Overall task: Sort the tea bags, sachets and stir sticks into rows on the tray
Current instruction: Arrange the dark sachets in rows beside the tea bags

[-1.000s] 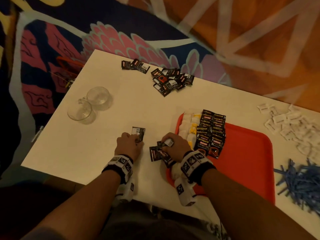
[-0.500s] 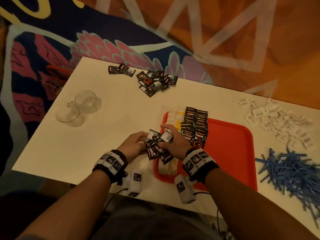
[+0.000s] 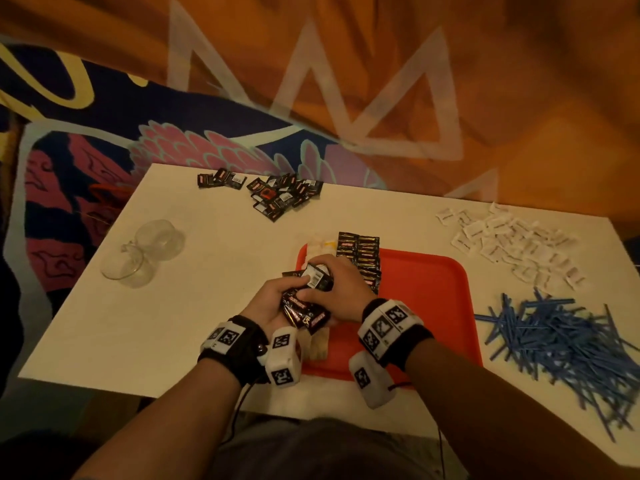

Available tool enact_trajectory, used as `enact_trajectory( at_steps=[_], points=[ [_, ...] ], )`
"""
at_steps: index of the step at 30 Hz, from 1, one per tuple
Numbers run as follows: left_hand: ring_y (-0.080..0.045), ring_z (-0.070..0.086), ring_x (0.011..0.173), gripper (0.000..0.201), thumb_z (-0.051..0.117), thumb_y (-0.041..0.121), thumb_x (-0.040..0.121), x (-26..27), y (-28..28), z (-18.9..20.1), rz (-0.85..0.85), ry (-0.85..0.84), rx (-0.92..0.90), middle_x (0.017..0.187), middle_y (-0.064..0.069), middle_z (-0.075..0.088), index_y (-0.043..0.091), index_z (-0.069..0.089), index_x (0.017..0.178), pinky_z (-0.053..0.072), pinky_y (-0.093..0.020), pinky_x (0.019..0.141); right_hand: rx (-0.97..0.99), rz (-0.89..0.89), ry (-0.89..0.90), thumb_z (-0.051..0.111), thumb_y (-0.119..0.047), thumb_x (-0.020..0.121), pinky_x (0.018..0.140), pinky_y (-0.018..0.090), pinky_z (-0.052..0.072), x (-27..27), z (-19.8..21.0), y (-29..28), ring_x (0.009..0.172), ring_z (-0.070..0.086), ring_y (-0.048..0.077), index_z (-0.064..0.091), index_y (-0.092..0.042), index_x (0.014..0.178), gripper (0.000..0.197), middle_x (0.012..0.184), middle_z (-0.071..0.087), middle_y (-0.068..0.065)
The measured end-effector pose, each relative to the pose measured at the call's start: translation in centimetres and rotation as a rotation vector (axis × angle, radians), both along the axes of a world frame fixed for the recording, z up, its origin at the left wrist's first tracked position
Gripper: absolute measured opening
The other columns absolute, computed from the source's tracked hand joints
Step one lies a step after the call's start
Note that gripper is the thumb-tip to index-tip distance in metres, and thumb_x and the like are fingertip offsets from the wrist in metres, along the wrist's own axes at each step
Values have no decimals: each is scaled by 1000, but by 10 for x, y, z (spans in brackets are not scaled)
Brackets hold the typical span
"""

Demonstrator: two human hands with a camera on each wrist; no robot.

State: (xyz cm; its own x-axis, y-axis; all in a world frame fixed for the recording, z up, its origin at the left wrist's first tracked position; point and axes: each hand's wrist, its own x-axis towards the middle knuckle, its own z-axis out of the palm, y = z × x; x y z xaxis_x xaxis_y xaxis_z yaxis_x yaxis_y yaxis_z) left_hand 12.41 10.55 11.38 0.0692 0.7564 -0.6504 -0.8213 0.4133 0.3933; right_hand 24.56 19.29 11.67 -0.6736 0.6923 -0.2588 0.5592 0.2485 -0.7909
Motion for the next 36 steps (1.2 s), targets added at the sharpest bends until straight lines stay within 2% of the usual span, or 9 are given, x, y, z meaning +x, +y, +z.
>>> enact_trajectory(
  at_steps=[4,8,12,19,23,26,29,34,36],
  points=[
    [-38,70,90,42,60,12,88,14,5,3,14,10,9,107,-26,68,-2,57,128,59,-55,78,27,-167,52,91,-29,60,80,32,51,18,12,7,96,52,13,55,-35,100,54,106,49,-4],
    [-39,70,87,51,60,18,89,25,10,4,60,-2,49,101,-23,70,8,52,139,60,-56,73,-56,-267,125,88,-15,66,46,11,43,31,17,12,69,58,4,57,-25,96,44,89,59,-5],
    [-40,70,83,54,53,12,92,36,14,7,66,0,82,99,-22,68,8,45,146,58,-54,76,-129,-288,125,81,-13,76,44,11,43,41,18,19,55,59,5,60,-22,93,29,87,67,0],
    [-42,72,85,38,49,9,97,43,19,15,137,27,72,108,-30,68,1,53,134,57,-57,75,116,-513,268,74,-14,84,68,9,43,61,27,29,76,60,-5,67,-23,88,12,85,67,-12],
    [-41,72,85,25,48,12,99,49,22,19,210,14,54,106,-28,70,3,61,119,55,-58,78,234,-301,398,61,5,86,84,9,48,68,34,14,86,61,-13,76,-20,99,32,100,71,-10],
    [-36,73,81,32,56,20,92,52,25,21,257,-20,29,100,-23,72,-1,64,115,59,-51,74,505,-4,263,58,13,75,105,23,39,71,23,9,111,57,7,76,-13,107,45,114,71,3],
    [-32,70,83,36,61,21,87,52,25,22,224,-11,15,99,-19,70,-1,66,115,59,-44,78,664,191,163,57,2,69,104,41,42,72,10,4,119,60,27,74,-12,109,46,117,70,7],
    [-33,67,91,46,64,17,84,50,23,18,174,86,3,104,-20,68,1,61,128,52,-46,92,438,201,114,51,-11,73,113,21,20,81,17,-2,133,38,7,66,-20,124,54,136,58,-6],
    [-37,66,93,49,66,17,84,49,23,15,153,126,-11,107,-23,67,0,60,129,48,-51,97,279,8,222,62,-11,80,109,25,35,79,20,1,118,46,2,72,-21,110,34,123,64,-8]
  ],
)
